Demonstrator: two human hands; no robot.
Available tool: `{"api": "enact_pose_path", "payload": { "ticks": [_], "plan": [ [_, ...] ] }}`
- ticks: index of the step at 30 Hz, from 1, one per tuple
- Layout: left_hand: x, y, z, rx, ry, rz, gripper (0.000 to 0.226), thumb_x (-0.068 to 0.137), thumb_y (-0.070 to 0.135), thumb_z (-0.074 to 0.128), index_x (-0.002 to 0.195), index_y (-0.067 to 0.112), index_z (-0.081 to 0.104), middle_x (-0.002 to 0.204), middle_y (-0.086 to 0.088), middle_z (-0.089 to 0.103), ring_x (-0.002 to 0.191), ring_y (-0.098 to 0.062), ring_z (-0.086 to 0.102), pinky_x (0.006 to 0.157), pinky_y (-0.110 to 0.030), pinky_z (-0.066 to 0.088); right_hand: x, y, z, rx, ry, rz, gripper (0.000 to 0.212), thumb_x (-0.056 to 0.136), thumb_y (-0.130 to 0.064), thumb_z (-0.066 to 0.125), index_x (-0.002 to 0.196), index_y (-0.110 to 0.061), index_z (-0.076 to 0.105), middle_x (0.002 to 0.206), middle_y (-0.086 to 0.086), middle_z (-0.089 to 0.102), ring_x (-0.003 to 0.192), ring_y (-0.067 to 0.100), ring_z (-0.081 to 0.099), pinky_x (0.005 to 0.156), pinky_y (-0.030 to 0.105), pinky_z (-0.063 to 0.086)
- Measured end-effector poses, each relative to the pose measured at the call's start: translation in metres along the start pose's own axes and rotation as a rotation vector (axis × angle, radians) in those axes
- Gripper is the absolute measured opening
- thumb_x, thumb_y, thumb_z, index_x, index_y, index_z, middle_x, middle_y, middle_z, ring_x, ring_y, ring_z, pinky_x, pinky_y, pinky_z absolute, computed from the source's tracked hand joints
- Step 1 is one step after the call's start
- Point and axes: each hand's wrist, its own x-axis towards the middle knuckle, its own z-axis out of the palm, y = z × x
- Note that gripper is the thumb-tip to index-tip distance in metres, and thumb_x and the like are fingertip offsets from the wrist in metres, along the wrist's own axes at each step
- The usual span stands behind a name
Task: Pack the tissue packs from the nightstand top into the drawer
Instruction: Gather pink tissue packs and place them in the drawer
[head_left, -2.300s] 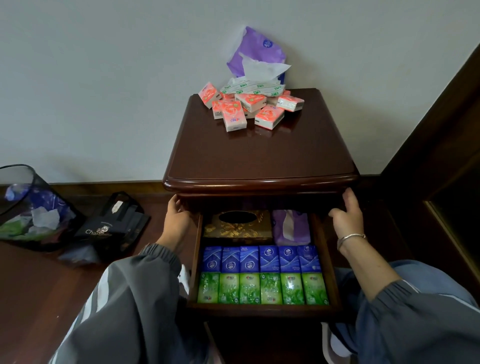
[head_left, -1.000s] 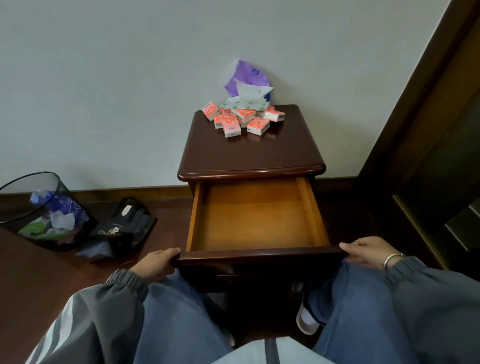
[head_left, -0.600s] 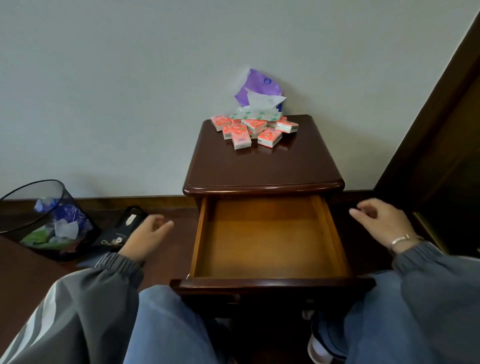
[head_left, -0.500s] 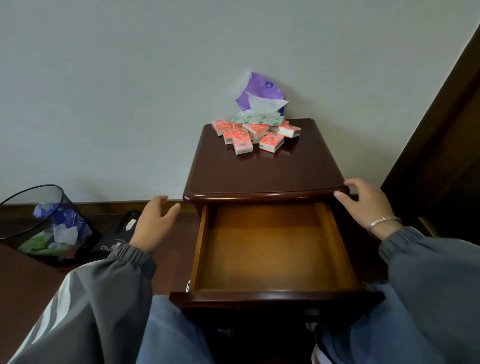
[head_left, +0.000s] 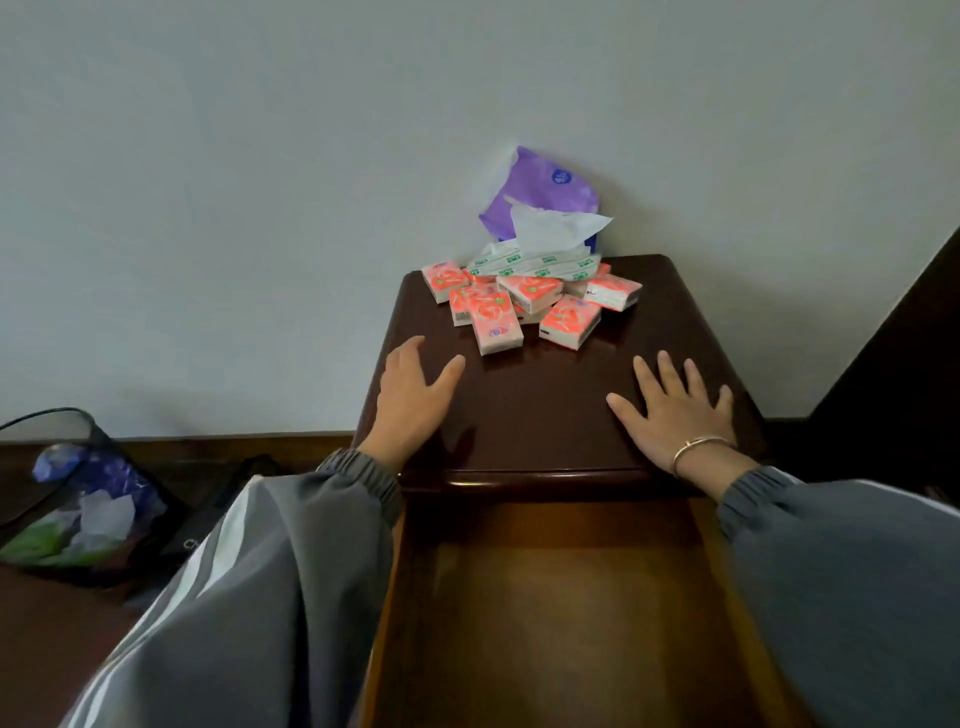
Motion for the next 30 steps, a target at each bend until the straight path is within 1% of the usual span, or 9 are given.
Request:
{"api": "enact_pose_path", "payload": {
  "ticks": [5,10,12,16,21,24,26,28,30],
  "plan": [
    [0.054,0.018,0.031,0.158,0.011,0.141,0.069,0.091,0.054,0.050,0.148,0.021,0.031,0.158,-0.003,0.024,0.144,-0.024,0.022,0.114,-0.048,0.024,-0.007,-0.001,0.005,-0.024,0.121,-0.006,0.074,0.083,-0.074,0.009,0.148,-0.038,0.009,0.159,-0.007,0.007,0.147,0.021,0.004,0.114,0.054,0.011],
    [0.094,0.032,0.055,0.221,-0.023,0.132,0.068,0.094,0.056,0.040,0.150,0.019,0.029,0.159,0.000,0.022,0.146,-0.022,0.019,0.113,-0.049,0.020,-0.007,0.000,0.007,-0.027,0.151,-0.007,0.074,0.082,-0.074,0.009,0.148,-0.040,0.009,0.159,-0.008,0.008,0.147,0.020,0.005,0.114,0.054,0.011],
    [0.098,0.032,0.063,0.259,-0.052,0.150,0.065,0.095,0.054,0.036,0.149,0.019,0.030,0.156,-0.002,0.029,0.144,-0.021,0.022,0.111,-0.050,0.022,-0.007,0.000,0.008,-0.028,0.165,-0.010,0.075,0.081,-0.074,0.008,0.148,-0.039,0.010,0.159,-0.007,0.009,0.147,0.021,0.006,0.113,0.054,0.011],
    [0.094,0.029,0.062,0.305,-0.017,0.211,0.056,0.093,0.053,0.041,0.137,0.020,0.047,0.142,-0.003,0.047,0.134,-0.023,0.038,0.106,-0.046,0.031,-0.007,0.001,0.009,-0.023,0.168,-0.014,0.075,0.081,-0.074,0.008,0.148,-0.038,0.011,0.159,-0.006,0.010,0.147,0.021,0.006,0.113,0.054,0.011],
    [0.066,0.020,0.040,0.383,-0.036,0.326,0.052,0.091,0.055,0.046,0.120,0.014,0.058,0.114,-0.005,0.056,0.114,-0.024,0.050,0.098,-0.039,0.039,-0.009,0.003,0.002,0.135,0.195,-0.020,0.068,0.085,-0.070,0.027,0.143,-0.035,0.029,0.156,-0.006,0.023,0.145,0.020,0.015,0.114,0.054,0.012],
    [0.043,0.009,0.025,0.379,-0.055,0.364,0.050,0.088,0.058,0.049,0.109,0.014,0.058,0.101,0.000,0.050,0.102,-0.022,0.050,0.090,-0.035,0.041,-0.002,-0.005,-0.013,0.382,0.372,-0.058,0.061,0.083,-0.060,0.046,0.136,-0.028,0.042,0.149,0.002,0.037,0.140,0.025,0.027,0.113,0.052,0.023],
    [0.026,0.001,0.019,0.361,-0.078,0.341,0.053,0.085,0.063,0.049,0.112,0.017,0.055,0.104,0.003,0.044,0.104,-0.018,0.046,0.090,-0.033,0.041,0.019,-0.020,-0.031,0.356,0.461,-0.148,0.066,0.081,-0.059,0.053,0.136,-0.025,0.042,0.147,0.007,0.038,0.138,0.030,0.029,0.111,0.050,0.027],
    [0.011,-0.006,0.018,0.342,-0.054,0.310,0.055,0.084,0.064,0.051,0.113,0.018,0.055,0.109,0.001,0.044,0.108,-0.018,0.043,0.093,-0.034,0.042,0.048,-0.040,-0.051,0.281,0.410,-0.177,0.078,0.076,-0.067,0.054,0.140,-0.028,0.035,0.151,0.007,0.030,0.141,0.034,0.021,0.111,0.052,0.023],
    [-0.001,-0.012,0.019,0.273,0.005,0.276,0.052,0.083,0.061,0.054,0.109,0.016,0.056,0.111,-0.001,0.043,0.108,-0.020,0.042,0.093,-0.035,0.043,0.073,-0.059,-0.063,0.210,0.265,-0.144,0.090,0.069,-0.079,0.049,0.143,-0.032,0.027,0.155,0.005,0.019,0.144,0.035,0.009,0.112,0.056,0.016]
  ]
}}
